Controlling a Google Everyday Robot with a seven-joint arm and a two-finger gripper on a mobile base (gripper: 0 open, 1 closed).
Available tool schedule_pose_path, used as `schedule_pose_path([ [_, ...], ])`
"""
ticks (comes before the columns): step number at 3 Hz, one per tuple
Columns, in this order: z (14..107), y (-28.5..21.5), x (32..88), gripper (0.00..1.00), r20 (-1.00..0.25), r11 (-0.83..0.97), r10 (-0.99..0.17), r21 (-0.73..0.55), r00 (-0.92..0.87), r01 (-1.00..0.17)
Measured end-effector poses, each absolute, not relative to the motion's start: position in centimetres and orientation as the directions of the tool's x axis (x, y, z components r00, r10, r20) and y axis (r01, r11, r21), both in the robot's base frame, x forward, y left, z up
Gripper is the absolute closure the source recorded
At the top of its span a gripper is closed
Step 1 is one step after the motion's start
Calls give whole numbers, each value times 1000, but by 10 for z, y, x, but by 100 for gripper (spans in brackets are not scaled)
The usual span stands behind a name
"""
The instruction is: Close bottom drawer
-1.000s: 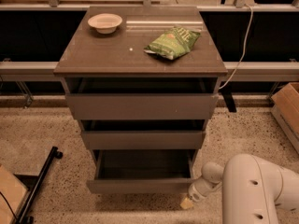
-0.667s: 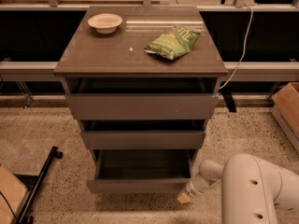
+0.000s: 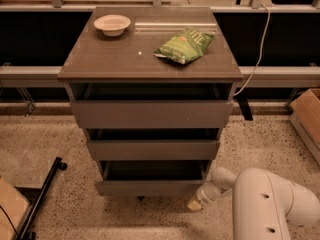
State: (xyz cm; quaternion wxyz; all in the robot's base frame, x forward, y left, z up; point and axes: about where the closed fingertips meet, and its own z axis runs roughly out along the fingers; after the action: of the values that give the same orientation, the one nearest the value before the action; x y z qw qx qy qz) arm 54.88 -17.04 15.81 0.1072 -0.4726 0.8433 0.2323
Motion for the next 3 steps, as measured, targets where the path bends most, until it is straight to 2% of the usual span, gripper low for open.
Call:
schedule_pose_path([
  [1, 156, -169, 547, 83, -400, 444, -748, 294, -531, -846],
  [2, 155, -166, 549, 55, -409, 443, -745, 287, -527, -849],
  [3, 159, -160, 577, 69, -474, 454, -727, 211, -497, -865],
])
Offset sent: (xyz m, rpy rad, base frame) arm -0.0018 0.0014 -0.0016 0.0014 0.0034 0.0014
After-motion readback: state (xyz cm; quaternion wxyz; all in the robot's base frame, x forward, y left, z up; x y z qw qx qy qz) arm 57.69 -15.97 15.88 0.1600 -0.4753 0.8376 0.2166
